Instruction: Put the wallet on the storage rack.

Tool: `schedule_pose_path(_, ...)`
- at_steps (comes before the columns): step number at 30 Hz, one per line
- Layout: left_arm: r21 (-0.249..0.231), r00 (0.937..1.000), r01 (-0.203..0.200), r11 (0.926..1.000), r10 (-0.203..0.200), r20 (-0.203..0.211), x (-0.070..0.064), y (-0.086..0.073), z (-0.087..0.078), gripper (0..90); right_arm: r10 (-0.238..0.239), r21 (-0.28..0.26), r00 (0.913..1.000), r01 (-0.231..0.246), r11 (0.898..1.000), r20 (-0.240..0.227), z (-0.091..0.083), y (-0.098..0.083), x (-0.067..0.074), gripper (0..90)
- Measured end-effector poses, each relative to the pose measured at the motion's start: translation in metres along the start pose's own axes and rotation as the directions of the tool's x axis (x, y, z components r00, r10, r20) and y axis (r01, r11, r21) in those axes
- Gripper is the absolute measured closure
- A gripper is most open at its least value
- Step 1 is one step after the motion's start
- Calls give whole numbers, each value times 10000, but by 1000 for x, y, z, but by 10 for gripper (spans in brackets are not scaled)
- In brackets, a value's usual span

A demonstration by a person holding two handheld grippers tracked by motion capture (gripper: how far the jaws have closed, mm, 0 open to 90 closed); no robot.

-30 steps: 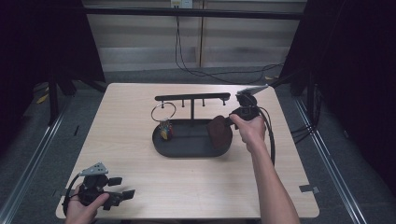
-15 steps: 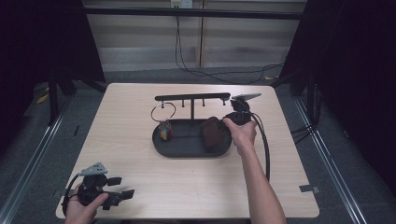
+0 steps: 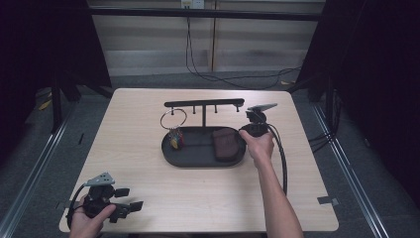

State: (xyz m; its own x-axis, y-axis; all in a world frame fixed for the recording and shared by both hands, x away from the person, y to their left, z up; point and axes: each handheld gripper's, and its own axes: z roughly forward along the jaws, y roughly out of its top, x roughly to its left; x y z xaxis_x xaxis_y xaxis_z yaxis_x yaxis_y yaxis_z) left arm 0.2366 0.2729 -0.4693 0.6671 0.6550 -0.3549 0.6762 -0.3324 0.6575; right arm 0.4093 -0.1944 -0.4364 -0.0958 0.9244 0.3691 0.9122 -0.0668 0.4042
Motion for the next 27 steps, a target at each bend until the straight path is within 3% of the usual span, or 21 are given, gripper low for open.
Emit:
schedule_pose_path(1, -32, 10000, -3, 10000, 3, 16, 0, 0, 0, 184, -72, 13, 9997, 71, 10000, 222, -1, 0, 0, 784)
schedule_pose_path(5, -55, 10000, -39, 10000, 39, 0, -1, 0, -1, 184, -57, -176, 10000, 58, 9998, 39, -6, 1, 1, 735)
schedule_pose_path(13, 11, 9998, -200, 9998, 200, 5, -2, 0, 0, 184, -372, -278, 9993, 374, 9989, 94, -20, 2, 5, 532)
schedule_pose_path(19, -27, 10000, -85, 10000, 85, 22, -2, 0, -1, 184, -757, -369, 9967, 767, 9964, 286, -33, 0, 11, 458)
schedule_pose_path(27, -139, 10000, 34, 9999, -34, -25, -1, -1, -2, 184, -1173, -627, 9931, 1176, 9911, 88, -41, -9, 13, 404)
